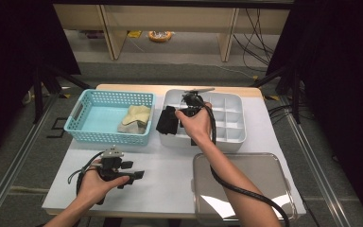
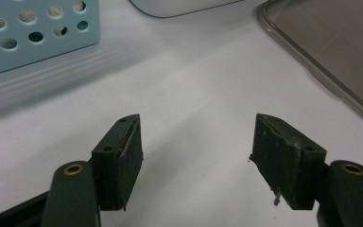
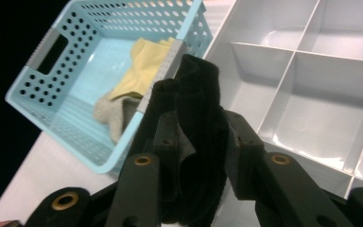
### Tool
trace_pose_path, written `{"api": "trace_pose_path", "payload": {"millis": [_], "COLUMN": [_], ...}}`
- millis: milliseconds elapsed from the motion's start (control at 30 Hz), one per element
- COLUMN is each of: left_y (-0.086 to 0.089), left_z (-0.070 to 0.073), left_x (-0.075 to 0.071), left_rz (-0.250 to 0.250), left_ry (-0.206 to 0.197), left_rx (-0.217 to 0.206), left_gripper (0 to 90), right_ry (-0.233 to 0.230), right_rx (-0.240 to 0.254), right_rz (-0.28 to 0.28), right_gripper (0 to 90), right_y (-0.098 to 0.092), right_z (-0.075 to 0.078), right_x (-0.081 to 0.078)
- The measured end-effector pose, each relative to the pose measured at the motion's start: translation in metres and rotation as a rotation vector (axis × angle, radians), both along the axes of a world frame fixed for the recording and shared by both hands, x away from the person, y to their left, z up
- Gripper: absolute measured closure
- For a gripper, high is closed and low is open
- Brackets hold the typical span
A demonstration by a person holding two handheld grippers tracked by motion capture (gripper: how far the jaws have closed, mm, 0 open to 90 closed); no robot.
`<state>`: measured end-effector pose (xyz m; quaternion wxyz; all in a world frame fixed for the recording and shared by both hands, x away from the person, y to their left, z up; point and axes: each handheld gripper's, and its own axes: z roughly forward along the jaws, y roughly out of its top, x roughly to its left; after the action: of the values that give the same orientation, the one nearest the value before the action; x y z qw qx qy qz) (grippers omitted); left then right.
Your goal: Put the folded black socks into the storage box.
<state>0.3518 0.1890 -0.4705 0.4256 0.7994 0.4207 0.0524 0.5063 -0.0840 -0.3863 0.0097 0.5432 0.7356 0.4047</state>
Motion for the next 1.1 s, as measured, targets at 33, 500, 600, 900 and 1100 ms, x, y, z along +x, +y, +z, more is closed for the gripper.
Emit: {"api": "trace_pose_path", "payload": {"millis": [33, 500, 600, 900, 1100], "left_y": [0.000, -0.001, -0.002, -0.002, -0.002], "left_z": [0.000, 0.000, 0.000, 0.000, 0.000], "left_x": [0.000, -0.001, -0.001, -0.001, -0.001], "left_rz": [0.001, 0.000, -0.001, -0.005, -0.003], "left_ry": [0.001, 0.001, -0.001, 0.000, -0.002], "left_rx": [0.000, 0.006, 0.006, 0.000, 0.005], "left_gripper": [33.4, 33.4, 33.4, 33.3, 33.3], "right_ry": [0.004, 0.017, 0.012, 0.038, 0.066], "right_rx": [-0.004, -0.094, -0.124, -0.218, -0.281], "right_rz": [-0.007, -0.030, -0.023, -0.017, -0.023], "right_gripper": [69.8, 69.6, 69.6, 69.5, 69.5], "right_y": [0.001, 0.009, 0.012, 0.024, 0.033], "right_z": [-0.001, -0.017, -0.019, -0.021, -0.019], "right_x": [0.001, 0.008, 0.009, 0.011, 0.012]}}
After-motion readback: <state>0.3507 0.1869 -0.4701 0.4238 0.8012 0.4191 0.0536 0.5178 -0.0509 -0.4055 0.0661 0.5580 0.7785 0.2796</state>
